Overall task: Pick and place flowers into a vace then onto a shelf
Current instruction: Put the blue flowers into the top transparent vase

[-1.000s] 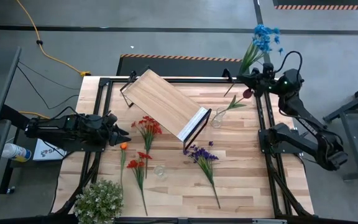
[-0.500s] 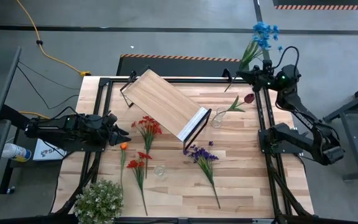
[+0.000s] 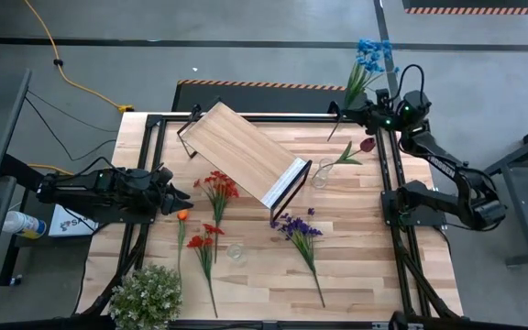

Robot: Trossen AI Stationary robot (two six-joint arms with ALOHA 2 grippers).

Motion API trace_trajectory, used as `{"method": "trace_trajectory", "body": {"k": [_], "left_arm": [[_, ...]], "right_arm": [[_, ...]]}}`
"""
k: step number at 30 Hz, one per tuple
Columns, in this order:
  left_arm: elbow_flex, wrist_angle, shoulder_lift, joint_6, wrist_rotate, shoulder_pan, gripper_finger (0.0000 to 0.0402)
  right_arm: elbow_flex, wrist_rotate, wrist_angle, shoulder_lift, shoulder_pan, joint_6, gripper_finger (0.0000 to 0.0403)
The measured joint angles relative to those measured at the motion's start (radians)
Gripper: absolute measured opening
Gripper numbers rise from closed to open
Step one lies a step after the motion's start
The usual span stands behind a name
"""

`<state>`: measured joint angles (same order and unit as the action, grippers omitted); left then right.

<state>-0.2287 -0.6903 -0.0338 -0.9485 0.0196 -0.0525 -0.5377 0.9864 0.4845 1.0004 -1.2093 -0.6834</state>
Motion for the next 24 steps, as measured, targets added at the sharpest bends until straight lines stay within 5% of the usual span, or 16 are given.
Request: {"method": "trace_trajectory", "body": {"k": [24], "left_arm": [[0.000,0.000,0.000,0.000,0.025,0.000,0.0376]], "right_arm": [[0.000,0.031,-0.185,0.000,0.178,0.215,0.0000]]}}
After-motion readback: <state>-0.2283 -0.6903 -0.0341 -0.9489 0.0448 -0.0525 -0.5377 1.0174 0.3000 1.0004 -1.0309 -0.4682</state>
